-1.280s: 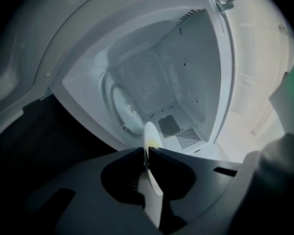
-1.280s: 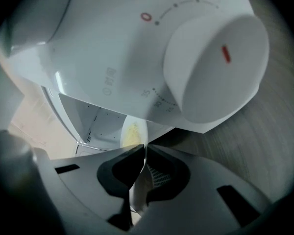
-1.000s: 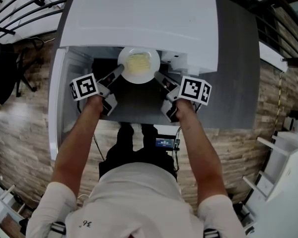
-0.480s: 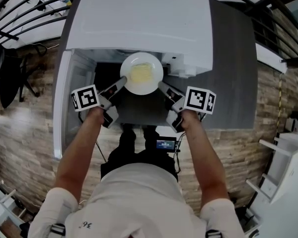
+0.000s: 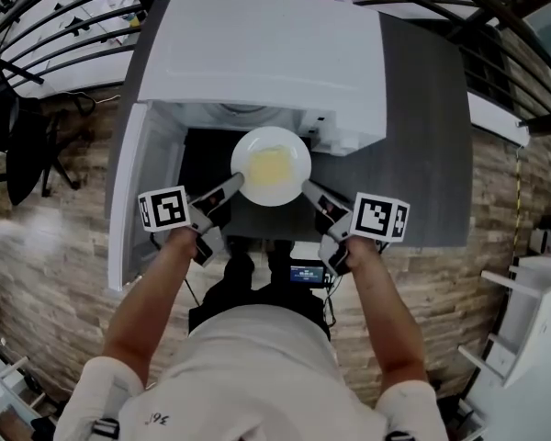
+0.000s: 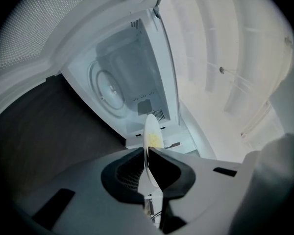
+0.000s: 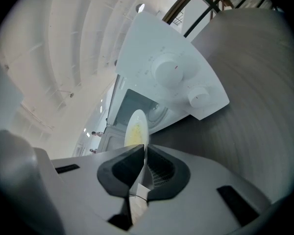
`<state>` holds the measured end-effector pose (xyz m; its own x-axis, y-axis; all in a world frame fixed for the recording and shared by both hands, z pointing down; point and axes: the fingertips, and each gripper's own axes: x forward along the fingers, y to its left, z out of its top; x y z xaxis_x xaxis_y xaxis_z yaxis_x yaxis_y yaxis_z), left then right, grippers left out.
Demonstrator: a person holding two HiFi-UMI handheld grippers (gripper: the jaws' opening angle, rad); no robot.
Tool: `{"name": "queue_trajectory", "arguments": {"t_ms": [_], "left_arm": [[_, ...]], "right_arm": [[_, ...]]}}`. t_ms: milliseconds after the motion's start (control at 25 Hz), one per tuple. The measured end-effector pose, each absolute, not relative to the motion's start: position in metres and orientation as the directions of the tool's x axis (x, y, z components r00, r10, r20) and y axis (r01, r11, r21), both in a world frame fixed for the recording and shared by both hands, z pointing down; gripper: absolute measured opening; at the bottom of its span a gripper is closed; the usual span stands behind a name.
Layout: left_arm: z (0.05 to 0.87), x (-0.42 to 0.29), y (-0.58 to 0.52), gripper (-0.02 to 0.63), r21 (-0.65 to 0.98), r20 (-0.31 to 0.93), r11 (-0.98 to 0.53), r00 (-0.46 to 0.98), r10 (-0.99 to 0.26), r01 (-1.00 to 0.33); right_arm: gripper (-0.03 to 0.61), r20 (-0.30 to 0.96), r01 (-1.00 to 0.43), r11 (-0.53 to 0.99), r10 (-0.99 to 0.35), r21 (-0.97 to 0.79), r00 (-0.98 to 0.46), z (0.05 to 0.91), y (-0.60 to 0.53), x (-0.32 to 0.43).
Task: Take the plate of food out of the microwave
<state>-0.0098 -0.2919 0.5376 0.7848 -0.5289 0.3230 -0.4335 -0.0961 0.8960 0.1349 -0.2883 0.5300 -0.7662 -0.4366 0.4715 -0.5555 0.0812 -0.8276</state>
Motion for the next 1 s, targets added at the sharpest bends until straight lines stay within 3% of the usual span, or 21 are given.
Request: {"name": "queue_trajectory", "arguments": {"t_ms": [240,600,1000], "left_arm": [[0.520,-0.010,-0.274,0.031,0.899,0.331,-0.077,0.782,-0.528,-0.432],[0.471,0.008,-0.255,0.031,0.944,0.203,-0.116,0.823,-0.530,-0.308],[0.438,0.010,-0.253,0.031,0.933,0.180,-0.175,0.828,-0.532,-0.315]], "right_arm": [[0.020,0.464,-0.560,0.109,-0.442,-0.821,-0.767,0.506,-0.275,0.138],[0.020,0.419,-0.545,0.193,-0.453,-0.816,-0.787,0.460,-0.264,0.143],[0.020,0.380,-0.527,0.266,-0.451,-0.807,-0.808,0.422,-0.263,0.143]]}}
